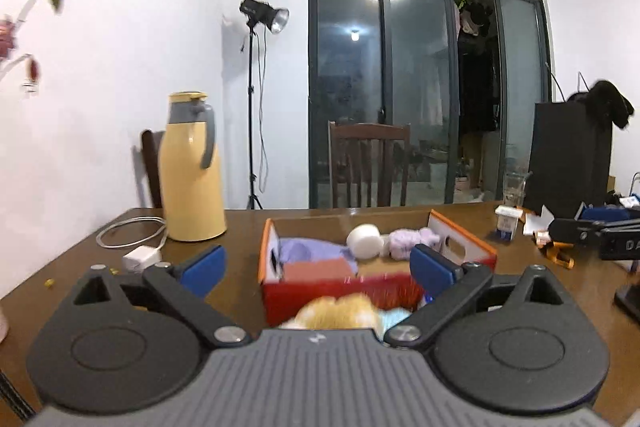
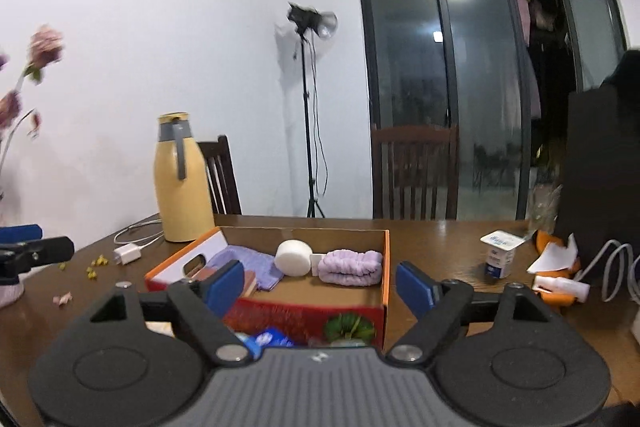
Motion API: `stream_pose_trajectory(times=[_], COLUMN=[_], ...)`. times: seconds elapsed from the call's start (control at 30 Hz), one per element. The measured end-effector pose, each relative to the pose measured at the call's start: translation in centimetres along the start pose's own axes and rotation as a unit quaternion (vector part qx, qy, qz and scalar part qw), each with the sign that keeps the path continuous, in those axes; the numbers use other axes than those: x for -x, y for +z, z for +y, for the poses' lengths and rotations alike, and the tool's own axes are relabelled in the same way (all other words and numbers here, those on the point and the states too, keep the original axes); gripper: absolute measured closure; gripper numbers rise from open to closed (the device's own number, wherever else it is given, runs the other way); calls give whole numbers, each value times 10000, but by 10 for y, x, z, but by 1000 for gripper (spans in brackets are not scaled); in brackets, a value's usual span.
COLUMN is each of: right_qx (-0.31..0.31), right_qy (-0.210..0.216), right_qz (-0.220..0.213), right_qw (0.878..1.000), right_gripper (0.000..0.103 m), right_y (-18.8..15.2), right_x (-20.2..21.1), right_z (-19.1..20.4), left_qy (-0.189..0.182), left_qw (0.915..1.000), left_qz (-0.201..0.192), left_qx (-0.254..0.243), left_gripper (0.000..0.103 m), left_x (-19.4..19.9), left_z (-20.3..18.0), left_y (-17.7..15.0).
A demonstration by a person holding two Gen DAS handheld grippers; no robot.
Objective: Organize soft objects
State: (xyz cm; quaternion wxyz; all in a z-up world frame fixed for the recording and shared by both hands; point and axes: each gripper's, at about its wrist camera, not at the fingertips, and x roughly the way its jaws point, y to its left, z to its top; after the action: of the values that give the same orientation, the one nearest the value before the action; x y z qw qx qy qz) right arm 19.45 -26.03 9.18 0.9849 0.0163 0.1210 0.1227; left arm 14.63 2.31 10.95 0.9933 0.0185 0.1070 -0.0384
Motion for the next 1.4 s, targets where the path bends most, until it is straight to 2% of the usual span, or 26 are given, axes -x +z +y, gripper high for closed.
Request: stream_pose_trajectory(times=[0.07,0.13,0.27,0.33,0.4,0.63,0.83,1.0,1.07,1.13,1.17,1.27,1.33,1.37,1.4], right_qx=[13,-229,-525,-252,28,-233,-322,-330,-442,-527,-491,-529,-780,-925,-988], right_qy=[23,92,77,108,114,272,650,1109,1279,1385,1372,1349,1613,1743,1716], right_qz=[-77,-51,73,195,181,181,314,457,552,661,702,1010,1274,1411,1430], right_qw=[10000,9997,9986,9994,9998,9992,9969,9922,9893,9867,9868,9843,9755,9701,9697], right_gripper=[15,13,12,12,12,13,15,21,24,30,30,34,49,53,55], right_y=[-19,-40,-79,-89,-91,-90,-77,-58,-50,-41,-38,-33,-34,-36,-39], right_x=[22,45,79,83,81,65,21,-42,-70,-101,-113,-150,-167,-174,-177], right_z=[10,15,29,39,48,52,61,82,88,95,101,112,113,113,113], left_qy=[141,177,-12,-131,-79,32,44,-172,-247,-331,-375,-651,-945,-936,-923], left_qw=[9998,9997,9998,9994,9997,9997,9965,9883,9850,9805,9778,9649,9583,9569,9564], left_qz=[-127,-149,164,195,146,238,680,995,1121,1331,1423,1604,1637,1629,1571], left_qx=[-7,29,-97,-243,-192,-38,482,1142,1288,1407,1493,1973,2145,2213,2283], left_gripper=[0,0,0,0,0,0,0,2,8,24,28,39,46,48,51], left_x=[26,46,72,72,72,57,-6,-59,-79,-100,-109,-126,-133,-134,-133], left_z=[-1,-1,-4,-7,-7,-1,30,60,68,75,79,94,101,103,106], left_y=[-19,-39,-75,-80,-78,-78,-84,-83,-84,-85,-85,-87,-90,-91,-91])
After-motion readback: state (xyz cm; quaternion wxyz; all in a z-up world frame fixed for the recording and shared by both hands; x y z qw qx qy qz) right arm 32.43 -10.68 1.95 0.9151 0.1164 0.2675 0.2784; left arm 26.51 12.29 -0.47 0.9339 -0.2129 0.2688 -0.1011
